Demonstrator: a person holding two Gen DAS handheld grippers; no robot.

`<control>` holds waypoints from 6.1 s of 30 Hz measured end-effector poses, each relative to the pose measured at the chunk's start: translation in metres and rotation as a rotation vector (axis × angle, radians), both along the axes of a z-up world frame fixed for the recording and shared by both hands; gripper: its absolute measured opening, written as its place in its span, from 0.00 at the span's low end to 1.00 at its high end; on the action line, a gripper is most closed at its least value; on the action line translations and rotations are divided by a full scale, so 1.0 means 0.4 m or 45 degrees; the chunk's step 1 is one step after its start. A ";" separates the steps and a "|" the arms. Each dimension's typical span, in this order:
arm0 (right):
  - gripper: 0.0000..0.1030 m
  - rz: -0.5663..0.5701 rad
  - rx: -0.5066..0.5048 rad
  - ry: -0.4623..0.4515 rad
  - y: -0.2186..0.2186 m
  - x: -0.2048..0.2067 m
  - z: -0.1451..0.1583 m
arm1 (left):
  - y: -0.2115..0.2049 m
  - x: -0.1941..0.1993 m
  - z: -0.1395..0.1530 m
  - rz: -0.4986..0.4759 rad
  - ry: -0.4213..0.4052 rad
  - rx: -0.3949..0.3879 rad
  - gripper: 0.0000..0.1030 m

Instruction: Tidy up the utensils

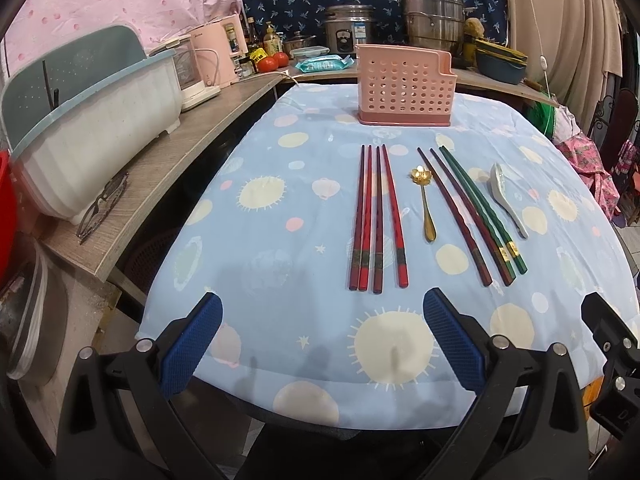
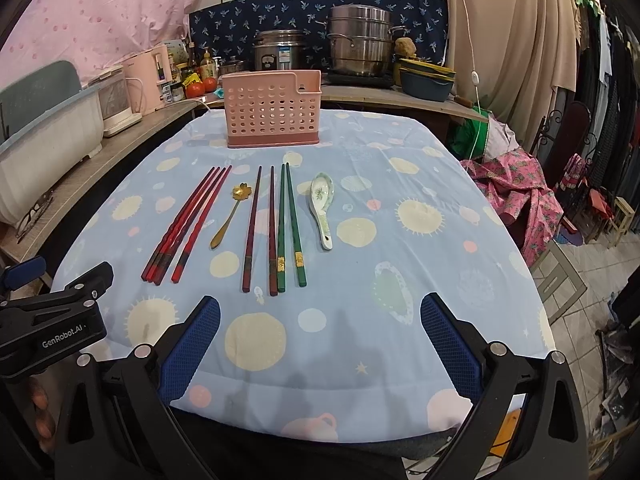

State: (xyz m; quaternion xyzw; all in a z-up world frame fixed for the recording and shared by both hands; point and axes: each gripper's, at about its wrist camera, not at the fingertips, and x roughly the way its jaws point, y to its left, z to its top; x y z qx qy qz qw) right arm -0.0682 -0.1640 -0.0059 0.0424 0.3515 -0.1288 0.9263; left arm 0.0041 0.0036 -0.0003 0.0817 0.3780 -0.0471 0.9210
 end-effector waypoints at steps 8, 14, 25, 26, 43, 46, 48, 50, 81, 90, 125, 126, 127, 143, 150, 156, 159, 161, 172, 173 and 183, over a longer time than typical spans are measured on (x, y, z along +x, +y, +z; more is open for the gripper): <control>0.93 0.000 0.001 0.000 0.000 0.001 0.000 | 0.000 -0.011 0.000 0.003 -0.001 -0.001 0.93; 0.93 0.000 0.003 0.001 0.000 0.000 0.000 | 0.000 -0.012 0.000 0.004 -0.001 0.000 0.93; 0.93 0.000 0.004 -0.001 -0.001 -0.001 -0.001 | 0.001 -0.012 0.000 0.004 -0.002 0.000 0.93; 0.93 0.000 0.004 -0.001 -0.001 -0.001 -0.001 | 0.001 -0.013 0.000 0.004 -0.003 0.000 0.93; 0.93 0.000 0.007 0.001 -0.002 0.000 -0.001 | 0.000 -0.013 -0.001 0.004 -0.001 0.000 0.93; 0.93 -0.001 0.007 -0.001 -0.003 -0.001 -0.001 | 0.000 -0.013 0.000 0.004 0.000 0.000 0.93; 0.93 0.000 0.009 0.000 -0.003 0.000 -0.002 | 0.000 -0.012 -0.001 0.006 0.004 -0.005 0.93; 0.93 0.000 0.009 0.002 -0.003 0.000 -0.002 | 0.000 -0.010 -0.001 0.006 0.010 -0.012 0.93; 0.93 -0.031 0.131 0.133 -0.065 0.154 -0.084 | 0.026 0.252 -0.156 0.019 0.263 -0.126 0.72; 0.92 -0.022 0.153 0.148 -0.075 0.212 -0.099 | 0.013 0.256 -0.158 -0.043 0.276 -0.139 0.56; 0.10 0.021 0.248 0.191 -0.148 0.359 -0.170 | 0.003 0.262 -0.155 -0.076 0.300 -0.205 0.08; 0.10 0.022 0.253 0.187 -0.148 0.356 -0.167 | 0.005 0.261 -0.153 -0.077 0.303 -0.211 0.08; 0.10 0.022 0.255 0.182 -0.149 0.352 -0.162 | 0.006 0.259 -0.151 -0.078 0.303 -0.215 0.08; 0.06 0.065 0.288 -0.055 -0.202 0.382 0.063 | 0.032 0.336 0.104 -0.103 0.014 -0.316 0.07; 0.05 0.094 0.292 -0.152 -0.241 0.473 0.161 | 0.000 0.434 0.291 -0.156 -0.183 -0.361 0.07; 0.05 0.127 0.349 -0.230 -0.284 0.590 0.247 | -0.041 0.525 0.450 -0.191 -0.339 -0.397 0.07; 0.05 0.163 0.385 -0.269 -0.296 0.655 0.282 | -0.062 0.562 0.521 -0.200 -0.421 -0.403 0.07; 0.05 0.192 0.410 -0.306 -0.305 0.696 0.302 | -0.076 0.589 0.569 -0.201 -0.485 -0.415 0.07; 0.05 0.194 0.542 -0.382 -0.366 0.902 0.296 | -0.144 0.759 0.606 -0.197 -0.620 -0.496 0.07; 0.05 0.192 0.554 -0.375 -0.368 0.915 0.285 | -0.150 0.774 0.595 -0.195 -0.612 -0.497 0.07; 0.06 0.151 0.540 -0.267 -0.376 0.974 0.182 | -0.167 0.859 0.444 -0.162 -0.450 -0.477 0.07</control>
